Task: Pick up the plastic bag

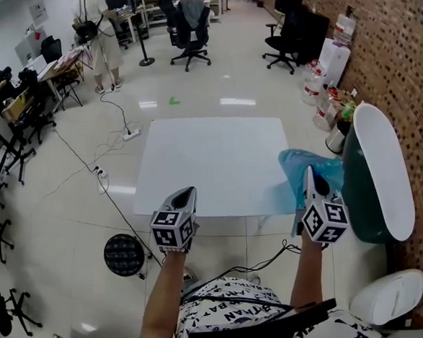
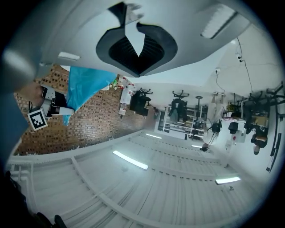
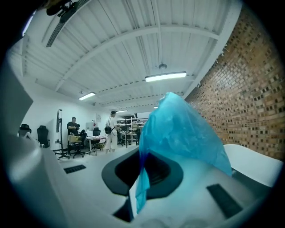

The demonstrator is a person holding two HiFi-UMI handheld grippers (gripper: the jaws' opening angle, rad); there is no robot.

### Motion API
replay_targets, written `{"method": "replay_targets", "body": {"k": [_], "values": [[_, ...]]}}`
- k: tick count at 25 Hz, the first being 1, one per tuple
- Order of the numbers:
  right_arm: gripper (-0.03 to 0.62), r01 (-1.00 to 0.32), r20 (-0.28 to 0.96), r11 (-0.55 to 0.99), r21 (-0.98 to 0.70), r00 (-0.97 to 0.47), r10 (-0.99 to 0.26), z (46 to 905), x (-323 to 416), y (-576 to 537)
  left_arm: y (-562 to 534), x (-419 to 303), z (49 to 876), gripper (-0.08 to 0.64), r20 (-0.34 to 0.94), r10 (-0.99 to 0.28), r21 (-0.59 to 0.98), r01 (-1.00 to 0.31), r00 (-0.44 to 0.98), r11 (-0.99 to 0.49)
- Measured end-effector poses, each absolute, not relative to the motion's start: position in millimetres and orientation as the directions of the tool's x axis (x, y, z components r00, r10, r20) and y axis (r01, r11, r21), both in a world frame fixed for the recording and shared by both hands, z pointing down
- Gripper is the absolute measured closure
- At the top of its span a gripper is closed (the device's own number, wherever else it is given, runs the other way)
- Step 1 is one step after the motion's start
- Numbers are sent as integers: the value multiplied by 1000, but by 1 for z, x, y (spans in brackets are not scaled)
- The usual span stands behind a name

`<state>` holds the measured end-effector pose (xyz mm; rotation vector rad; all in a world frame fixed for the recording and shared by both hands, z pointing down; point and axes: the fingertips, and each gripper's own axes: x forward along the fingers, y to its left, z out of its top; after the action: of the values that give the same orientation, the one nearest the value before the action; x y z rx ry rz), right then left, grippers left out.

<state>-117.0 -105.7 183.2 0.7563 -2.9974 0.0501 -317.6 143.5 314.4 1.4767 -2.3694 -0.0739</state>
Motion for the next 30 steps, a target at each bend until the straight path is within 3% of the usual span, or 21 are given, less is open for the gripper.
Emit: {"method": "replay_targets", "body": {"k": [24, 30], "values": [[589, -494, 63, 869, 23, -867, -494, 179, -125, -108, 143, -330, 320, 560, 247, -890, 289, -848, -382, 444], [589, -540, 82, 841, 42, -837, -541, 179, -112, -158, 144, -328, 322, 560, 264, -884, 296, -841, -385, 454]]}}
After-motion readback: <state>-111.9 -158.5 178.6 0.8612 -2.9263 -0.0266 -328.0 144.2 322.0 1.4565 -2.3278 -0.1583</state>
